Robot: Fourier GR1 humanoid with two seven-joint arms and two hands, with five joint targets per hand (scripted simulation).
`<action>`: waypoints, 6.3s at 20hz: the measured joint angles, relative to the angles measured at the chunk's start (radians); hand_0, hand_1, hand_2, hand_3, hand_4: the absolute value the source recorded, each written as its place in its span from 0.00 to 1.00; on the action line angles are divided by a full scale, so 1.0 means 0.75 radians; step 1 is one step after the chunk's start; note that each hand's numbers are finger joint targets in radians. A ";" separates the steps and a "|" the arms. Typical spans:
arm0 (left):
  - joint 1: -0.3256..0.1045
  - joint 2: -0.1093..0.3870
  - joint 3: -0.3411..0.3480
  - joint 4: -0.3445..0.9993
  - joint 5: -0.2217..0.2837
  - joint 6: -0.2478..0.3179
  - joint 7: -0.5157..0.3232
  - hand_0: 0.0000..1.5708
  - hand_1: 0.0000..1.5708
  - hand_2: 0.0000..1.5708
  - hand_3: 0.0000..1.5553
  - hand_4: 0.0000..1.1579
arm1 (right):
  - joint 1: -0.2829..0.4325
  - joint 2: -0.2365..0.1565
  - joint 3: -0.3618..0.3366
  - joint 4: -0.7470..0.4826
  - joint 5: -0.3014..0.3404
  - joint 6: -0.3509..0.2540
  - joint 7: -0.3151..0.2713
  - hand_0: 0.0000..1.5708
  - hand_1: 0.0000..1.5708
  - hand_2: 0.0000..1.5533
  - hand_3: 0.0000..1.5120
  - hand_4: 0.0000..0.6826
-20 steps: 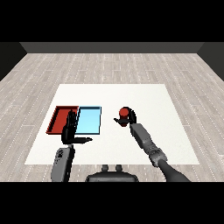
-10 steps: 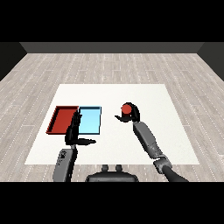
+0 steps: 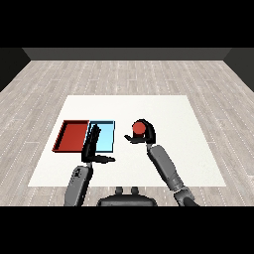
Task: Pick the red can and put it in the red box
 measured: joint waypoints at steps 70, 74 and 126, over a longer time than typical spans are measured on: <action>-0.423 0.031 -0.486 0.599 0.327 0.776 -0.079 1.00 1.00 0.97 0.93 0.97 | -0.071 0.006 0.539 -0.093 -0.375 -0.386 -0.098 0.75 0.75 0.76 0.72 0.00; -0.418 0.024 -0.477 0.592 0.303 0.789 -0.092 1.00 1.00 0.97 0.94 0.97 | -0.071 0.002 0.531 -0.128 -0.282 -0.387 -0.009 0.00 0.00 0.00 0.00 0.00; -0.830 0.568 0.097 1.671 0.086 0.603 -0.002 0.87 0.87 0.79 0.83 0.82 | 0.554 -0.382 -0.105 -0.456 -0.210 -0.065 0.000 0.00 0.00 0.00 0.00 0.00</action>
